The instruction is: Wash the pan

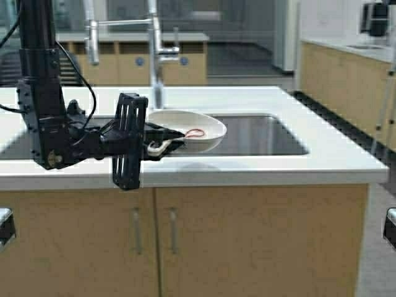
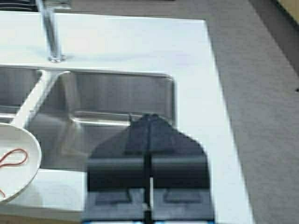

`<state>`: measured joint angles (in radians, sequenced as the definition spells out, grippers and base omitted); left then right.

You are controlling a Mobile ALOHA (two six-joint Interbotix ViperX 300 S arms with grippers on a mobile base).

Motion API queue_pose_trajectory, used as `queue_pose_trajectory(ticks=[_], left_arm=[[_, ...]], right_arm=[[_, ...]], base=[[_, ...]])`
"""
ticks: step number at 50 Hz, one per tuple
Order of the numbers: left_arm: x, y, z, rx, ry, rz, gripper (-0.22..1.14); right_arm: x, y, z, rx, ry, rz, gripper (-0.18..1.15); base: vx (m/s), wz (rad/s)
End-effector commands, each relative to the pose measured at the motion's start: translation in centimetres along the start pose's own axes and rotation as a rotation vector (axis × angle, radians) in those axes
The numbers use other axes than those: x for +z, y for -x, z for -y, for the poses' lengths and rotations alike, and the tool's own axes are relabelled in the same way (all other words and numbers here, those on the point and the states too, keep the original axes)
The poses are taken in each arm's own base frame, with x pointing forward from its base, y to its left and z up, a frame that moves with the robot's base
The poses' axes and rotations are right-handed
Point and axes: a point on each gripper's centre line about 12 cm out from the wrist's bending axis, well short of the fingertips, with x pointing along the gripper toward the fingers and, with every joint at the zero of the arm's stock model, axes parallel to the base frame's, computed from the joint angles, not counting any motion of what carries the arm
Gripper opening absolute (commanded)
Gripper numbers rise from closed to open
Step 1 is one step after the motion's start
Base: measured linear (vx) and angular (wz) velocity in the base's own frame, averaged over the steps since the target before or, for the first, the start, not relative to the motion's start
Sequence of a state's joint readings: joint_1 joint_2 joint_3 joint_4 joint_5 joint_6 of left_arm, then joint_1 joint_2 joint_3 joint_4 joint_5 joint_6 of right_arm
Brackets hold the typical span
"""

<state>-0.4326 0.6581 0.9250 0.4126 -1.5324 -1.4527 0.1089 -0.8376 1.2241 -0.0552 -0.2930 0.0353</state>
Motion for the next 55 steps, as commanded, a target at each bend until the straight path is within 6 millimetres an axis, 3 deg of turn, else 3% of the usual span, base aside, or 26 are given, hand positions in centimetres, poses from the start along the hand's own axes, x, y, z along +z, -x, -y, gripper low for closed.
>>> queue_pose_trajectory(ticks=[1, 19, 32, 55], left_arm=[[0.8, -0.3, 1.3, -0.058, -0.030, 0.015, 0.02], [1.9, -0.1, 1.5, -0.066, -0.034, 0.026, 0.02], [5.0, 0.2, 1.3, -0.073, -0.047, 0.085, 0.02], [5.2, -0.3, 1.3, -0.052, -0.038, 0.063, 0.02]], right_arm=[[1.2, -0.2, 0.0, -0.001, 0.000, 0.037, 0.06], [1.4, -0.3, 0.0, -0.001, 0.000, 0.041, 0.06], [1.1, -0.3, 0.0, -0.001, 0.002, 0.034, 0.06], [0.6, -0.8, 0.0, 0.000, 0.000, 0.003, 0.06]], base=[[0.08, 0.47], [0.09, 0.43], [0.10, 0.18], [0.19, -0.02]])
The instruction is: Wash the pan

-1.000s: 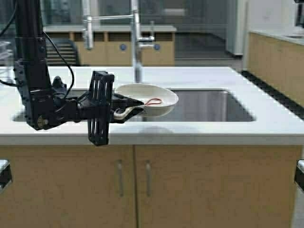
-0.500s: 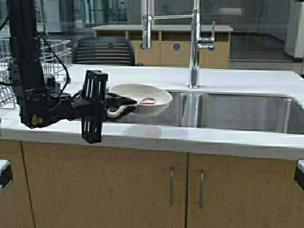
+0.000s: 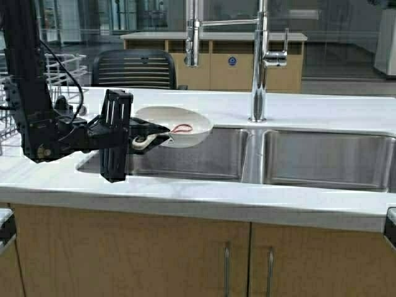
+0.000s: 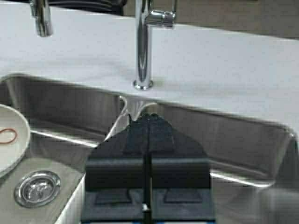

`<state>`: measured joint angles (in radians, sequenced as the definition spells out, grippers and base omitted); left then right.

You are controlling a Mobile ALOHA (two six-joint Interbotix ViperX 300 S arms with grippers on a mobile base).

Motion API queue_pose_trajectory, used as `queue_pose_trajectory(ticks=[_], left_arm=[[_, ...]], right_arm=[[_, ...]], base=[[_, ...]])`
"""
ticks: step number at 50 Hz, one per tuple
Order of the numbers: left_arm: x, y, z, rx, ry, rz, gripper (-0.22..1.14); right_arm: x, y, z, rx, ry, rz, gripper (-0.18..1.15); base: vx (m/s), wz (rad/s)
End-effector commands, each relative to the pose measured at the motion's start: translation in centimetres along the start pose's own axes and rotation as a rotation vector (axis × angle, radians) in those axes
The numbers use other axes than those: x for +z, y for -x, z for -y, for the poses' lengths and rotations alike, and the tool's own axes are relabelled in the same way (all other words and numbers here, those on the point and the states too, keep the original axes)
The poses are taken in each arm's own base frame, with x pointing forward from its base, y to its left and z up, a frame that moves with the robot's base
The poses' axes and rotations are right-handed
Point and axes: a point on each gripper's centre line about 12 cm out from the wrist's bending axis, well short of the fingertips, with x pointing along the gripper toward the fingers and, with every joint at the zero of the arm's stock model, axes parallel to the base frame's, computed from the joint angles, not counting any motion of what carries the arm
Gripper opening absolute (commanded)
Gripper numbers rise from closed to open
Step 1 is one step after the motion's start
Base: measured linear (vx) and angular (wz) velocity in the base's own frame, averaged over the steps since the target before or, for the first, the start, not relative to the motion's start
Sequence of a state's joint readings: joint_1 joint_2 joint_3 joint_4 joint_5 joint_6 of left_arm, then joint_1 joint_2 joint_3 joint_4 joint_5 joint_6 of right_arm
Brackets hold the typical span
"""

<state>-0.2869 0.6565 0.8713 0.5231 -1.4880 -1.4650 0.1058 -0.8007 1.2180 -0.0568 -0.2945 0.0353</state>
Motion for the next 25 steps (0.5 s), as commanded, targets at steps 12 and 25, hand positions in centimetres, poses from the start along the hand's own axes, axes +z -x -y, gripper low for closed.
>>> queue_pose_trajectory(ticks=[12, 25], left_arm=[[1.2, -0.9, 1.8, -0.033, -0.032, 0.020, 0.02], [1.6, -1.6, 1.8, -0.041, -0.024, 0.020, 0.02]], right_arm=[[0.8, -0.3, 0.0, 0.000, -0.001, 0.023, 0.06], [0.9, -0.4, 0.0, 0.000, -0.001, 0.021, 0.06]], base=[[0.17, -0.03], [0.20, 0.02]])
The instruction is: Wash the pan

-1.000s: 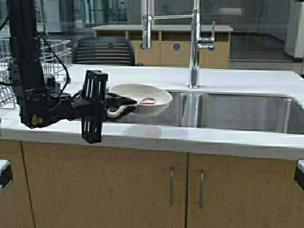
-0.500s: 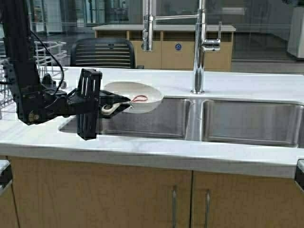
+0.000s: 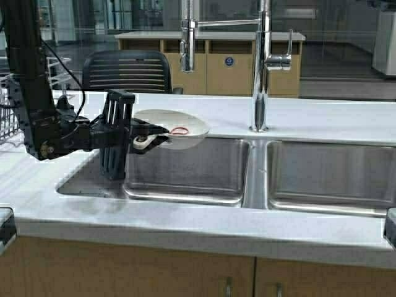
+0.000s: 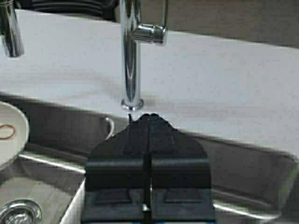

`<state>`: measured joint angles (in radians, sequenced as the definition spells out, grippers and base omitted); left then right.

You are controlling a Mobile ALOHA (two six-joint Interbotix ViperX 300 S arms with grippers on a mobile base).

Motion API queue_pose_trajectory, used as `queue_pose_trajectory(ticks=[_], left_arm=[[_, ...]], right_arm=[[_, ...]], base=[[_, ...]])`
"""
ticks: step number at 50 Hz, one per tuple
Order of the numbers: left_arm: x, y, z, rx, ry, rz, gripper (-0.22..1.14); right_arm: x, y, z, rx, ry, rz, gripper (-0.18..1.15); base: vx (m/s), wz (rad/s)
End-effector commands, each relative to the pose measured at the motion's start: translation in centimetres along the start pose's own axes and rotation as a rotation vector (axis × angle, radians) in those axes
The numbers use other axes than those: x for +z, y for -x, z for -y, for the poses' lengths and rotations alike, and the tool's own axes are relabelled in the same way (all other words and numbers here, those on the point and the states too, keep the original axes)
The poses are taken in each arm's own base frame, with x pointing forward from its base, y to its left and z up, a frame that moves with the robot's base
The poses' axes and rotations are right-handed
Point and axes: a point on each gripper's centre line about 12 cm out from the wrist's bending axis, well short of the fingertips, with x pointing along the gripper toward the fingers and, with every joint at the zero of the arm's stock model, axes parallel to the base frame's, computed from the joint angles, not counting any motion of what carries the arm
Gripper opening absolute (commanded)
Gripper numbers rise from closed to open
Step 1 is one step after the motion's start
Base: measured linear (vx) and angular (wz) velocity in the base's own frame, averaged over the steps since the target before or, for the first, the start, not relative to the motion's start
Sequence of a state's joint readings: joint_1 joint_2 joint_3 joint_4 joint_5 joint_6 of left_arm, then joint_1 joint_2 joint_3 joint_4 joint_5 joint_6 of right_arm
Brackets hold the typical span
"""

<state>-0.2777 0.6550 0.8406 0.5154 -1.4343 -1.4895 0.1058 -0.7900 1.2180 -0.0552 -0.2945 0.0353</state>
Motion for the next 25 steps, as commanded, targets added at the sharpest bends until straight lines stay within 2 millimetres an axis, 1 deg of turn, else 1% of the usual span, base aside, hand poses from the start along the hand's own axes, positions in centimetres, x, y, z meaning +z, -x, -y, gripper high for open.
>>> queue_pose_trajectory(ticks=[1, 5, 10, 18, 20, 25], left_arm=[[0.6, -1.0, 2.1, -0.071, -0.031, 0.000, 0.02], [0.7, -1.3, 2.1, -0.078, -0.014, -0.014, 0.02], [0.9, -1.7, 2.0, -0.085, 0.020, -0.017, 0.02], [1.6, -2.8, 2.3, -0.116, 0.040, -0.014, 0.02], [1.4, -2.8, 2.4, -0.116, 0.044, -0.019, 0.02], [0.2, -2.3, 2.4, -0.107, 0.060, -0.043, 0.02]], right_arm=[[1.0, -0.2, 0.0, 0.002, 0.000, 0.032, 0.06], [0.8, -0.2, 0.0, 0.002, -0.001, 0.026, 0.06], [1.1, -0.2, 0.0, 0.002, -0.003, 0.032, 0.06], [1.1, -0.2, 0.0, 0.003, -0.039, 0.032, 0.06], [1.1, -0.2, 0.0, 0.003, -0.046, 0.032, 0.06], [1.2, -0.2, 0.0, 0.004, -0.041, 0.035, 0.06]], base=[[0.24, 0.04], [0.23, 0.04], [0.23, 0.07], [0.23, 0.03], [0.22, 0.02], [0.18, 0.01]])
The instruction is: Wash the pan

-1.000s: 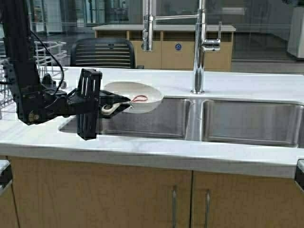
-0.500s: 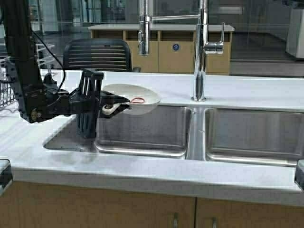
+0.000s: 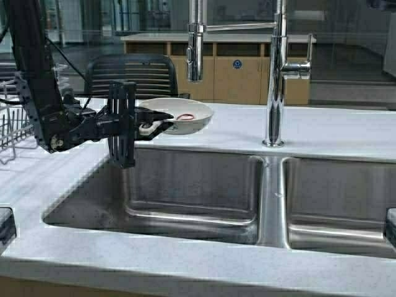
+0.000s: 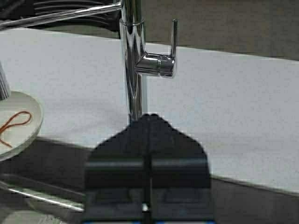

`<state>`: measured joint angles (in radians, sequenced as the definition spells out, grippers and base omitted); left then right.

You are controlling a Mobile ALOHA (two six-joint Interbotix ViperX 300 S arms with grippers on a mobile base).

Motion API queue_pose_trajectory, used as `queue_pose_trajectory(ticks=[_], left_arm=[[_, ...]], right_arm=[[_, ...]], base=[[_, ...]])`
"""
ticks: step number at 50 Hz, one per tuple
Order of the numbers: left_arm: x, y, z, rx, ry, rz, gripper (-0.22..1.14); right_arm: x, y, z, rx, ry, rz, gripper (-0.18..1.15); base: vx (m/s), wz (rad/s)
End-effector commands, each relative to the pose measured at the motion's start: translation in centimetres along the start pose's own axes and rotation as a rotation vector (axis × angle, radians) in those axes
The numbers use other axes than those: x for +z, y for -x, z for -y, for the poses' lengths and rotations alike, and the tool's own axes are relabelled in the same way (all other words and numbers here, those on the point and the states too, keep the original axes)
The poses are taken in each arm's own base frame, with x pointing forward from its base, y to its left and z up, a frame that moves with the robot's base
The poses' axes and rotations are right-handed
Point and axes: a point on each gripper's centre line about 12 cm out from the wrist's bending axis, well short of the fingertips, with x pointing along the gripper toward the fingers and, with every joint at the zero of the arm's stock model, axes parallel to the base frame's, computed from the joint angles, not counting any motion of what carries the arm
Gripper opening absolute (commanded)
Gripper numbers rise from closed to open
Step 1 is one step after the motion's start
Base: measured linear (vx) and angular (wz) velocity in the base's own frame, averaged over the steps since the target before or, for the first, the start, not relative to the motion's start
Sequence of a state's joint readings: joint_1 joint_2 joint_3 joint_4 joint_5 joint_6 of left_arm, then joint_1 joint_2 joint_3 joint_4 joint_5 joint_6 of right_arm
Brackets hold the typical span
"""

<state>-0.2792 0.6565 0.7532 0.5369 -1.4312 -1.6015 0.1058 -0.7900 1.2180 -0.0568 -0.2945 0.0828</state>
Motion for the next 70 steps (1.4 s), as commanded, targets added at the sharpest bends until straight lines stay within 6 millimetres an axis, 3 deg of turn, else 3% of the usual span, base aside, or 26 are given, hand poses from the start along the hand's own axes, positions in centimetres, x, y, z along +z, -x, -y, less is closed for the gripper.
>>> queue_pose_trajectory(ticks=[1, 14, 29, 32, 40, 43, 54, 70], left_arm=[[-1.3, 0.1, 1.2, -0.031, -0.002, -0.034, 0.02], [-4.8, 3.0, 1.3, -0.012, 0.043, -0.063, 0.02], [-6.2, 6.6, 1.4, 0.019, 0.027, 0.008, 0.02], [-6.3, 6.7, 1.5, 0.010, 0.028, 0.006, 0.02], [-6.5, 6.8, 1.5, 0.009, 0.032, -0.005, 0.02], [-6.4, 7.0, 1.5, 0.010, 0.031, 0.000, 0.02], [-6.5, 7.5, 1.4, 0.021, 0.034, 0.016, 0.02], [-6.5, 7.5, 1.5, 0.013, 0.036, 0.017, 0.02]], right_arm=[[1.2, -0.3, -0.1, 0.005, 0.005, 0.035, 0.06], [0.1, -1.1, -0.2, 0.014, 0.039, -0.024, 0.06], [2.0, -5.6, -0.7, 0.035, 0.038, -0.019, 0.12], [2.4, -7.1, -0.8, 0.042, 0.036, -0.014, 0.25], [2.2, -12.3, -2.1, 0.076, 0.013, -0.067, 0.93], [1.8, -14.2, -2.2, 0.078, 0.000, -0.089, 1.08], [1.0, -19.9, -2.5, 0.076, -0.015, -0.114, 1.04], [0.5, -25.2, -1.5, 0.049, -0.002, -0.141, 1.04]], base=[[0.15, 0.00], [0.13, -0.05], [0.07, -0.07], [0.04, -0.06], [0.02, -0.04], [0.00, 0.00], [0.00, 0.00], [0.00, 0.00]])
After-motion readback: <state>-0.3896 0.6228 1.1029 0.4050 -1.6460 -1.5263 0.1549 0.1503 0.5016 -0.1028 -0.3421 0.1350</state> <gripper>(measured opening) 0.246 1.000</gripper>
